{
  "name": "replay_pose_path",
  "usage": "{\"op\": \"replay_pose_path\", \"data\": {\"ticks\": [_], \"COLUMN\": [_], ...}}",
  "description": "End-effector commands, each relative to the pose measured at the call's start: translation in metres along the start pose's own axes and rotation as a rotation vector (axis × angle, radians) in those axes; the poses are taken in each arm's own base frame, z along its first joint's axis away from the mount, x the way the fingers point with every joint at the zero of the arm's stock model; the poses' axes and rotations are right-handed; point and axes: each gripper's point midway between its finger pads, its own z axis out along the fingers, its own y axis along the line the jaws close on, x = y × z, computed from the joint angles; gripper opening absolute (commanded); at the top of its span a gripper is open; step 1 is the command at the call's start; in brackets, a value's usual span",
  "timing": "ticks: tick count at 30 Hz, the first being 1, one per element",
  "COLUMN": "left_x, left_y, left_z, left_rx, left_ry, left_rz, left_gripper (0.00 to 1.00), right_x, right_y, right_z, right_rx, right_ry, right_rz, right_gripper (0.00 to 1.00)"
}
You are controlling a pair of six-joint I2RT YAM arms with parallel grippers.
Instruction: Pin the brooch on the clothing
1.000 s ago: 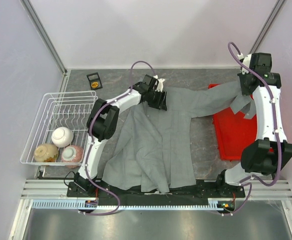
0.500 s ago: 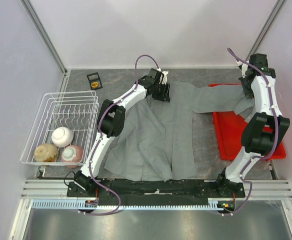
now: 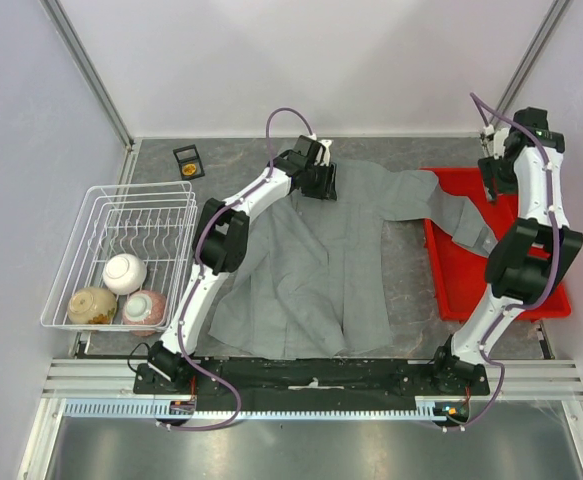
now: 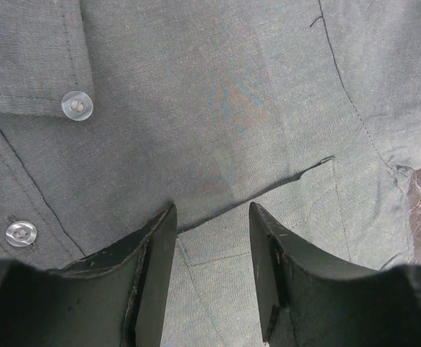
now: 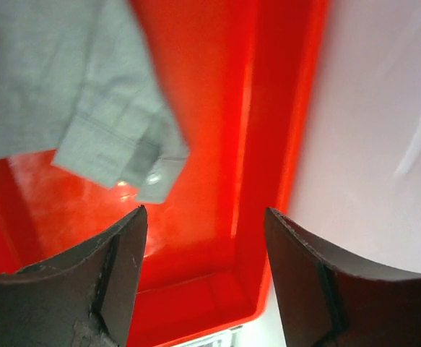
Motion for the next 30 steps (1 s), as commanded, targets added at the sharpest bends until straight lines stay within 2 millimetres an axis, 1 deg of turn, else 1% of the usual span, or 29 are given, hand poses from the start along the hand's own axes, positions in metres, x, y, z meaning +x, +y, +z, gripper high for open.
{"op": "replay_pose_path", "data": {"ticks": [1, 2, 3, 6, 7, 8, 10, 11, 12, 14, 18, 21, 24, 26, 29, 30], "left_x": [0.014, 0.014, 0.015, 0.016, 0.016, 0.016, 0.018, 0.017, 0.019, 0.019, 0.023, 0.022, 0.023, 0.021, 0.021, 0.022], "left_y": [0.016, 0.015, 0.017, 0.015, 0.014, 0.014, 0.016, 0.015, 0.016, 0.017, 0.022, 0.022, 0.023, 0.023, 0.024, 0.024], "left_z": [-0.004, -0.005, -0.005, -0.007, -0.008, -0.008, -0.007, -0.008, -0.007, -0.007, -0.006, -0.005, -0.004, -0.004, -0.004, -0.004], "left_rx": [-0.040, -0.037, -0.039, -0.029, -0.028, -0.028, -0.030, -0.029, -0.032, -0.033, -0.037, -0.037, -0.034, -0.031, -0.030, -0.031], "left_ry": [0.043, 0.044, 0.048, 0.047, 0.046, 0.046, 0.052, 0.049, 0.053, 0.051, 0.056, 0.056, 0.055, 0.051, 0.051, 0.052], "left_rz": [-0.034, -0.032, -0.033, -0.032, -0.032, -0.034, -0.039, -0.039, -0.038, -0.040, -0.047, -0.050, -0.052, -0.054, -0.057, -0.057], "left_gripper": [0.54, 0.54, 0.54, 0.54, 0.54, 0.54, 0.54, 0.54, 0.54, 0.54, 0.54, 0.54, 0.54, 0.54, 0.54, 0.54], "right_x": [0.031, 0.031, 0.043, 0.054, 0.063, 0.064, 0.070, 0.072, 0.067, 0.070, 0.063, 0.065, 0.070, 0.073, 0.074, 0.072], "right_y": [0.060, 0.072, 0.088, 0.110, 0.119, 0.127, 0.134, 0.132, 0.131, 0.126, 0.123, 0.128, 0.134, 0.137, 0.133, 0.129], "right_z": [-0.010, -0.013, -0.005, 0.002, 0.010, 0.011, 0.021, 0.024, 0.028, 0.036, 0.050, 0.063, 0.075, 0.081, 0.081, 0.078], "right_rx": [-0.256, -0.299, -0.337, -0.356, -0.363, -0.362, -0.349, -0.318, -0.303, -0.257, -0.215, -0.219, -0.227, -0.231, -0.212, -0.203], "right_ry": [0.028, 0.014, 0.039, 0.050, 0.068, 0.070, 0.079, 0.083, 0.063, 0.073, 0.047, 0.062, 0.089, 0.104, 0.111, 0.111], "right_rz": [0.033, 0.054, 0.051, 0.055, 0.056, 0.065, 0.079, 0.088, 0.106, 0.116, 0.144, 0.149, 0.152, 0.151, 0.135, 0.127], "right_gripper": [0.71, 0.70, 0.68, 0.65, 0.65, 0.64, 0.65, 0.65, 0.66, 0.66, 0.66, 0.65, 0.64, 0.61, 0.51, 0.40]}}
